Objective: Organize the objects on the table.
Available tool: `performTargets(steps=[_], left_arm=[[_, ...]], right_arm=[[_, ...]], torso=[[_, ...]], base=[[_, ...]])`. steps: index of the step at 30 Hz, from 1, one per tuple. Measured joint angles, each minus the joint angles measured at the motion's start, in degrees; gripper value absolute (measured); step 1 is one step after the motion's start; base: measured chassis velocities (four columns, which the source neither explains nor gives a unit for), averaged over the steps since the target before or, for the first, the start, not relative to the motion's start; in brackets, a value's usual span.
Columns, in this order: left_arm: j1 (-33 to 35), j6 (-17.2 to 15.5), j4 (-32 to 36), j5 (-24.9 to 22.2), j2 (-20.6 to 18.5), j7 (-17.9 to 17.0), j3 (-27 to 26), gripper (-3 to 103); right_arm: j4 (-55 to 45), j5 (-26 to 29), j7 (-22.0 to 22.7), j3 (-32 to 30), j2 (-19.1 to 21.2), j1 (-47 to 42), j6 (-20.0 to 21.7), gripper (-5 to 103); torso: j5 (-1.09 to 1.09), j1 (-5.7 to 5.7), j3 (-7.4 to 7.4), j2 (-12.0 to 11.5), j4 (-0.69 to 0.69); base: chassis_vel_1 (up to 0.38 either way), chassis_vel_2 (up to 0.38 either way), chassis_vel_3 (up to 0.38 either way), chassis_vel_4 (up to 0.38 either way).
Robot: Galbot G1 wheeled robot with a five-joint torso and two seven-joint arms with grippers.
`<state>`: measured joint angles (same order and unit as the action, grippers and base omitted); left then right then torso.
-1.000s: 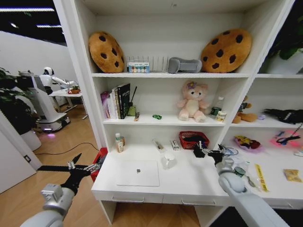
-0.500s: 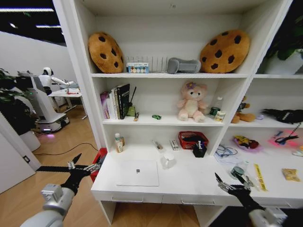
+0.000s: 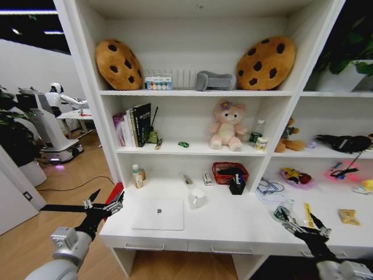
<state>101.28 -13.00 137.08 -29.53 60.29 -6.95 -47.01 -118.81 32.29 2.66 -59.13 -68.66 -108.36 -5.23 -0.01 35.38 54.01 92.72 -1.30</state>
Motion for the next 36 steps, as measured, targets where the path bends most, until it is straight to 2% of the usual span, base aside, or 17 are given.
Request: performTargets(steps=[7, 10, 14, 17, 18, 20, 24, 27, 29, 36], left_arm=[[0.00, 0.00, 0.00, 0.00, 0.00, -0.01, -0.01, 100], [0.00, 0.00, 0.00, 0.00, 0.00, -0.01, -0.01, 100], [0.00, 0.00, 0.00, 0.00, 0.00, -0.01, -0.01, 100], [0.00, 0.00, 0.01, 0.00, 0.00, 0.03, 0.01, 100], [0.00, 0.00, 0.01, 0.00, 0.00, 0.03, 0.01, 100], [0.00, 0.00, 0.01, 0.00, 0.00, 0.03, 0.01, 100], [0.00, 0.00, 0.01, 0.00, 0.00, 0.02, 0.01, 100], [0.00, 0.00, 0.00, 0.00, -0.01, 0.00, -0.01, 100], [0.00, 0.00, 0.00, 0.00, -0.01, 0.00, -0.02, 100], [0.00, 0.00, 0.00, 0.00, -0.01, -0.01, -0.02, 100]], right_arm=[[5.44, 1.58, -1.05, 3.19, 2.62, 3.18, -1.85, 100], [7.54, 0.44, -1.80, 4.01, 3.65, 3.85, -2.67, 100], [8.73, -1.28, -2.66, 4.66, 4.64, 4.27, -3.92, 100], [6.99, -2.88, -6.52, 6.02, 6.35, 3.88, -5.60, 100], [6.99, -2.88, -6.52, 6.02, 6.35, 3.88, -5.60, 100], [6.95, -3.65, -11.55, 8.48, 7.95, 4.15, -6.93, 100], [7.73, -4.36, -14.61, 11.11, 9.09, 5.63, -7.92, 100], [8.81, -5.50, -15.00, 15.27, 9.81, 8.84, -7.66, 100], [9.68, -7.05, -15.04, 18.77, 10.14, 11.83, -6.53, 100], [12.06, -8.37, -14.24, 24.86, 11.35, 19.44, -3.80, 100]], torso=[[0.03, 0.00, 0.00, -0.01, 0.00], [-0.01, 0.01, 0.00, 0.00, 0.00], [0.05, 0.01, 0.01, -0.01, 0.00], [0.04, 0.00, 0.00, -0.01, 0.01], [0.04, 0.00, 0.00, -0.01, 0.01], [0.03, 0.00, 0.00, -0.01, -0.01], [0.02, 0.00, 0.00, 0.00, -0.01], [-0.04, 0.00, 0.00, 0.00, 0.01], [0.01, 0.00, 0.00, 0.00, 0.01], [0.01, 0.00, 0.00, 0.00, 0.02]], base=[[-0.254, -0.255, 0.268, 0.248], [-0.337, -0.335, 0.330, 0.340], [-0.368, -0.360, 0.370, 0.371], [-0.286, -0.323, 0.327, 0.296], [-0.258, -0.300, 0.270, 0.223], [-0.071, -0.214, 0.155, 0.052], [-0.003, -0.081, 0.079, 0.011], [0.022, 0.029, -0.027, -0.022], [0.071, 0.093, -0.067, -0.068], [0.025, 0.030, -0.028, -0.036]])
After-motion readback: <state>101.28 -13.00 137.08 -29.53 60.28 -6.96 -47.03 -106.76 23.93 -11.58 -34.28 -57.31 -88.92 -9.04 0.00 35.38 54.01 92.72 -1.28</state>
